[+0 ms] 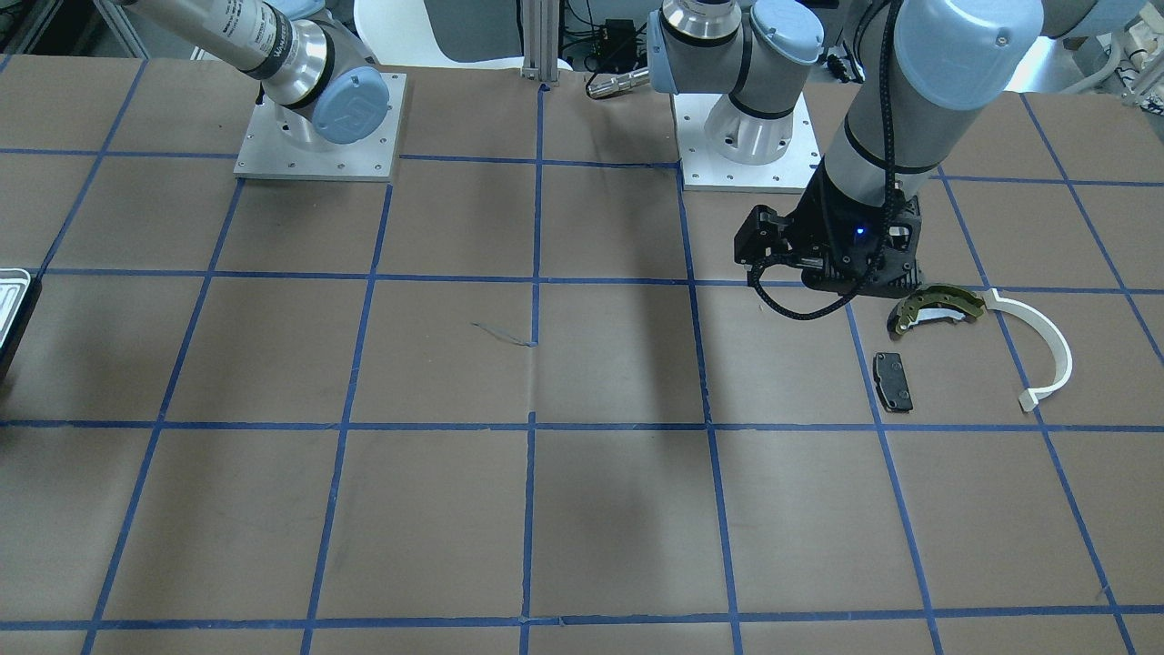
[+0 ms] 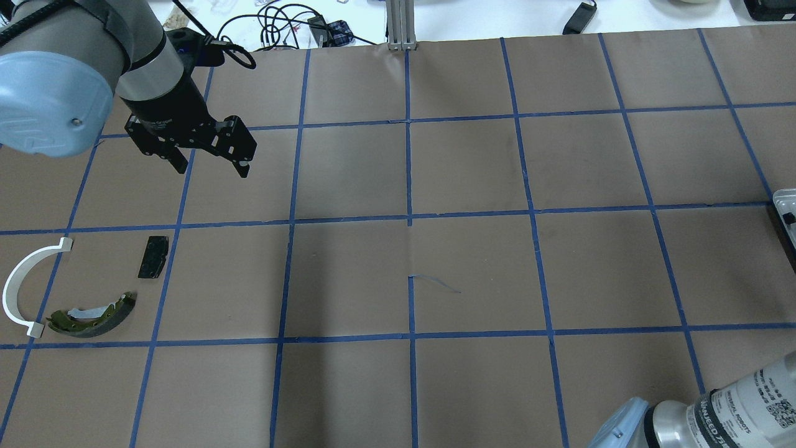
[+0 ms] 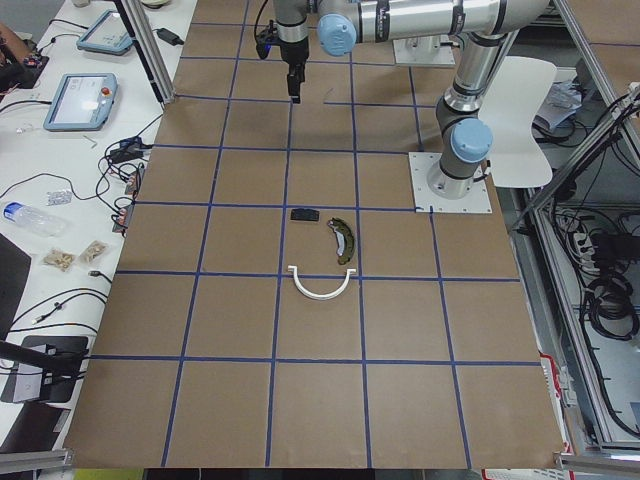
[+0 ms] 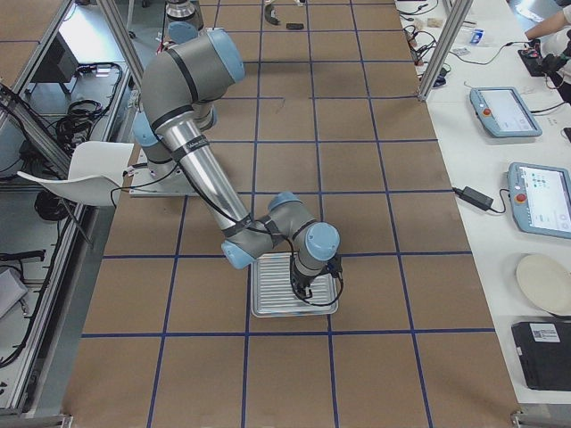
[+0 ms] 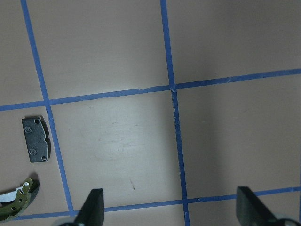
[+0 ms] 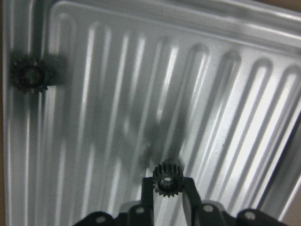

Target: Place bearing gear from tray to pile

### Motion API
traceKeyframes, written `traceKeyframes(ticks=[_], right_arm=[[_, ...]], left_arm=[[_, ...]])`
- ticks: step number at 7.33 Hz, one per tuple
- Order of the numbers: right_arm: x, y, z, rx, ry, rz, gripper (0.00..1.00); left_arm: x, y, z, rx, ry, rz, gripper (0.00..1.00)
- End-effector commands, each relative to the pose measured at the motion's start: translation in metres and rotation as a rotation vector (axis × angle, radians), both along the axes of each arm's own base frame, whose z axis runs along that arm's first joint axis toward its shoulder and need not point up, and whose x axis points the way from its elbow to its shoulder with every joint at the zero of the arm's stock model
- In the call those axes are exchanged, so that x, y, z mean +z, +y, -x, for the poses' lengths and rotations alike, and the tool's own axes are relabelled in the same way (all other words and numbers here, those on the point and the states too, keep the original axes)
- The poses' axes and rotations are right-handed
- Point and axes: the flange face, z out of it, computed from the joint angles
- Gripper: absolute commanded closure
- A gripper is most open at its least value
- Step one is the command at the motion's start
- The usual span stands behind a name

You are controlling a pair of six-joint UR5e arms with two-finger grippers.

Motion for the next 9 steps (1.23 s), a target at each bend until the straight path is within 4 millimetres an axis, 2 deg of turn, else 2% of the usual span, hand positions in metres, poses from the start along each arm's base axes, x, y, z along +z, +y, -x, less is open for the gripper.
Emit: traceKeyframes(ticks=[1, 2, 3, 4, 5, 6, 7, 9], right_arm=[[0.022, -0.01, -0.022, -0.065, 0.007, 0.023, 1.0], [0.038, -0.037, -0.069, -0.054, 0.022, 0.043, 1.0], [0.035, -0.061, -0.125, -0.095, 0.022, 0.046, 1.0], [0.035, -0.087, -0.197, -0.114, 0.008, 0.062, 1.0], [0.051, -0.109, -0.289, -0.123, 0.005, 0.097, 1.0], [0.059, -0.112, -0.377, -0.154, 0.014, 0.109, 1.0], [0.058, -0.099, -0.461, -0.208, 0.025, 0.107, 1.0], [0.033, -0.046, -0.63, -0.295, 0.05, 0.121, 1.0]], left_arm=[[0.0, 0.0, -0.001, 0.001, 0.0, -0.001, 0.0], [0.0, 0.0, -0.001, 0.001, 0.0, 0.0, 0.0], [-0.001, 0.0, -0.001, 0.001, 0.0, -0.001, 0.0], [0.001, 0.0, -0.001, 0.001, 0.0, 0.002, 0.0], [0.001, -0.001, -0.003, 0.004, 0.0, 0.002, 0.0], [0.001, -0.001, -0.004, -0.006, -0.001, 0.001, 0.0], [0.001, -0.001, -0.004, -0.014, 0.0, 0.003, 0.0], [0.002, -0.001, -0.004, -0.014, -0.002, 0.004, 0.0]])
